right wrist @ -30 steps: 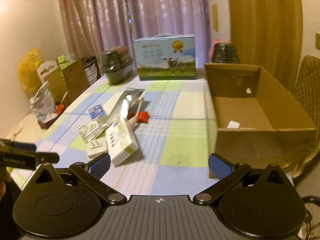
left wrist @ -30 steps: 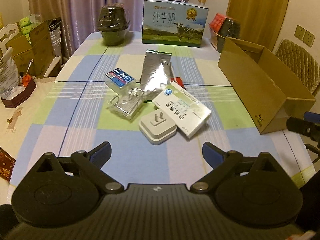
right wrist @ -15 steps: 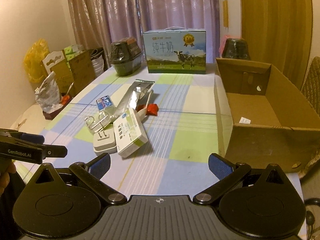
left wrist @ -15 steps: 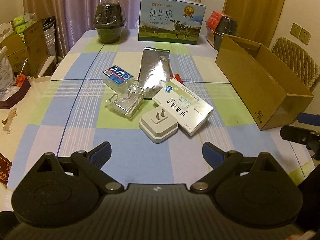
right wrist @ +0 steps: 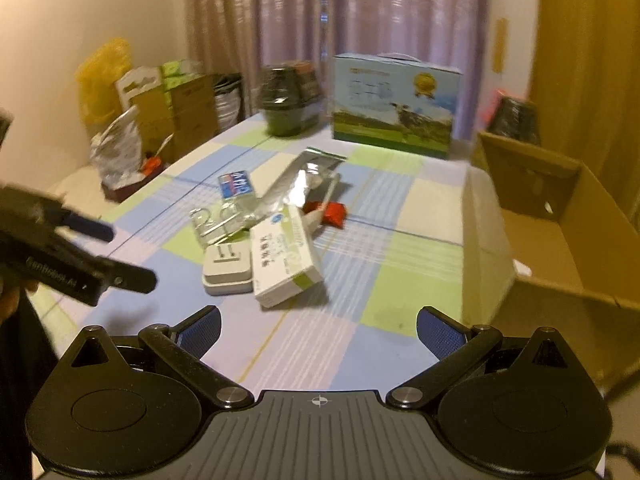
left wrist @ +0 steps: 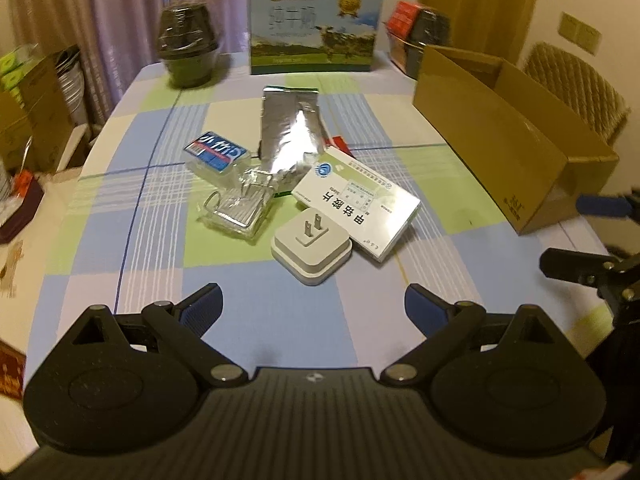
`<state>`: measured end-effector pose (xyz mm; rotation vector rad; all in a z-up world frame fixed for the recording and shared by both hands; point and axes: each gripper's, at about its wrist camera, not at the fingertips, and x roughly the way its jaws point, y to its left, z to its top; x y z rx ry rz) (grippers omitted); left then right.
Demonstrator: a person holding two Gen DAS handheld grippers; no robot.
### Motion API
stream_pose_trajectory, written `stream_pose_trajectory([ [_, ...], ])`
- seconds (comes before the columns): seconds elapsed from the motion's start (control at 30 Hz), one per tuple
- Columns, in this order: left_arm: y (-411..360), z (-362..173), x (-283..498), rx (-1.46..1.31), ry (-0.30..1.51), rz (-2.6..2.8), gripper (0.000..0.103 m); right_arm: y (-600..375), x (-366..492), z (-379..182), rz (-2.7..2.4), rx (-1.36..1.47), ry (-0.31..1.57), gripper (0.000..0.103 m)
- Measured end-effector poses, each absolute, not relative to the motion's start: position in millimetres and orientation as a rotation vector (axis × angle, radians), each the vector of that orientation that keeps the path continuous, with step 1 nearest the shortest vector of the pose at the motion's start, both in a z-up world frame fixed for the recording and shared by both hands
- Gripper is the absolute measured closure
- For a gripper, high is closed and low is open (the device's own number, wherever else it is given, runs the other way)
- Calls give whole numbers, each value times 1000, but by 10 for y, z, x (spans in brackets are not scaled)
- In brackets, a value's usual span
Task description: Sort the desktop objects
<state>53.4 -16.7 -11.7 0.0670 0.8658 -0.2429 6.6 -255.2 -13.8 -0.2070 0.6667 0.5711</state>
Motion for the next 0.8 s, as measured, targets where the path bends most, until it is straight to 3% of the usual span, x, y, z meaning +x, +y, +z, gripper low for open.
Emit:
stream_pose_trajectory([
  [0.47, -193, -279, 942, 309, 879, -463, 9, -2130, 333, -446, 669, -426, 637, 2],
  [0.8, -265, -555, 1212, 467, 898, -589, 17, -1883, 626, -683, 750, -560, 643, 2],
])
